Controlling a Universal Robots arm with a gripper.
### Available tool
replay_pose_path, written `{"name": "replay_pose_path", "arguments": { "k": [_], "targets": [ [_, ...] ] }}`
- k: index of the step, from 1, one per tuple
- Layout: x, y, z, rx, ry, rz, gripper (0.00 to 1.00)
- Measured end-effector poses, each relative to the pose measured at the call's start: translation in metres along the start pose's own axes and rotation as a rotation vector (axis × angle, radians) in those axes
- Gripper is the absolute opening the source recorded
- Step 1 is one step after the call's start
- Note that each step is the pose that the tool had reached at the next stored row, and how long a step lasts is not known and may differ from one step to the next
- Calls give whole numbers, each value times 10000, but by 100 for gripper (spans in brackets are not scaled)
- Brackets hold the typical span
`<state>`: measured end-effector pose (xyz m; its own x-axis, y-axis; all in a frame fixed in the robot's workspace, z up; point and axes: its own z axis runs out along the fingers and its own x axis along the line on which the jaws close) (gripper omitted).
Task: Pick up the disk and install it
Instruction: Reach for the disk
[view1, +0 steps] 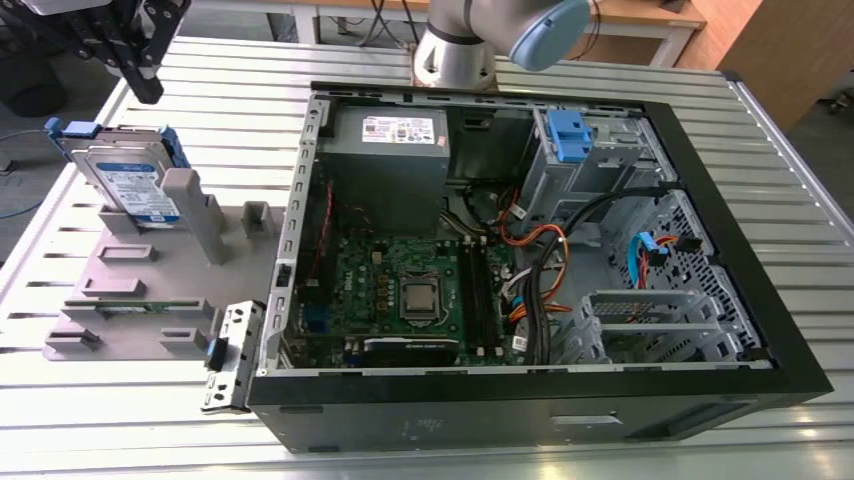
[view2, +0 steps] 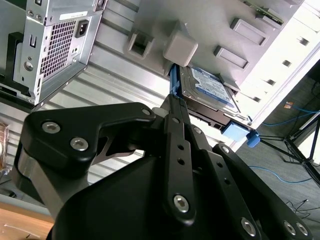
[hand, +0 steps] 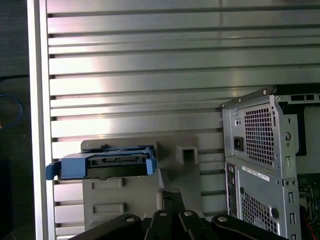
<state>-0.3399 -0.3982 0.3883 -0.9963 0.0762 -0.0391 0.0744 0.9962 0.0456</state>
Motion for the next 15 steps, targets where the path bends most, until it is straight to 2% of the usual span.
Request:
{"name": "replay_pose_path", "arguments": {
  "k": [15],
  "targets": [
    [64, -5, -3, 0, 1, 0, 11]
  ]
}}
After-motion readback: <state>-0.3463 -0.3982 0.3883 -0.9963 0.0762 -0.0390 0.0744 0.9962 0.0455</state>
